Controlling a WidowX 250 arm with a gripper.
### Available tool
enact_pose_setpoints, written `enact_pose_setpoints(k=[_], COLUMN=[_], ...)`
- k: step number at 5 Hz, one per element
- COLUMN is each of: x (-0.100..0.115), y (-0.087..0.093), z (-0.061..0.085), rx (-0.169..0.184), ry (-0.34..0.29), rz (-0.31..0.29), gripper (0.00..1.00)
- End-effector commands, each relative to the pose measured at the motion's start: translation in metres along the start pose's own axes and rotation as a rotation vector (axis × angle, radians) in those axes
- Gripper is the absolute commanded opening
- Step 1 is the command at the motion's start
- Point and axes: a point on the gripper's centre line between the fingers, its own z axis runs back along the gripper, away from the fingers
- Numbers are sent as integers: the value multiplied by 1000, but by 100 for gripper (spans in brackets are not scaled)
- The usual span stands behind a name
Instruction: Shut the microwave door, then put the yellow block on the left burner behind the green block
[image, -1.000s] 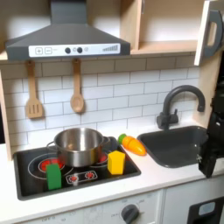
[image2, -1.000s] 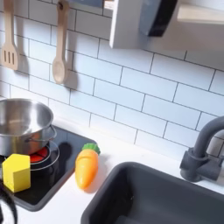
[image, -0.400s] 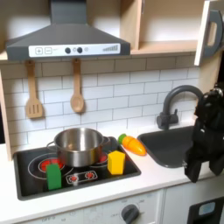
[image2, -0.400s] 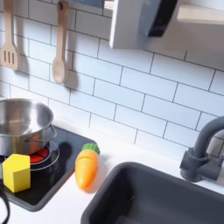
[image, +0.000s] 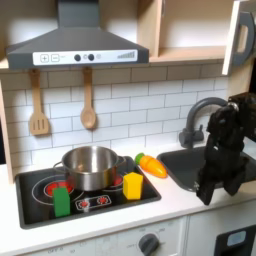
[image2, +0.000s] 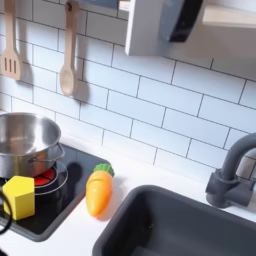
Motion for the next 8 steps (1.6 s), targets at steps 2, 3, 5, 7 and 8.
enact_pose_setpoints(k=[2,3,5,7,8], x=[27,27,42,58,66], y=[14,18,26,34,38], z=[-6,-3,2,9,17], rx=[3,-12,-35,-60,-74], ry=[-90,-86,-132,-183,-225], rz=[83,97,152,195,222], gripper=[100,100,100,100,93])
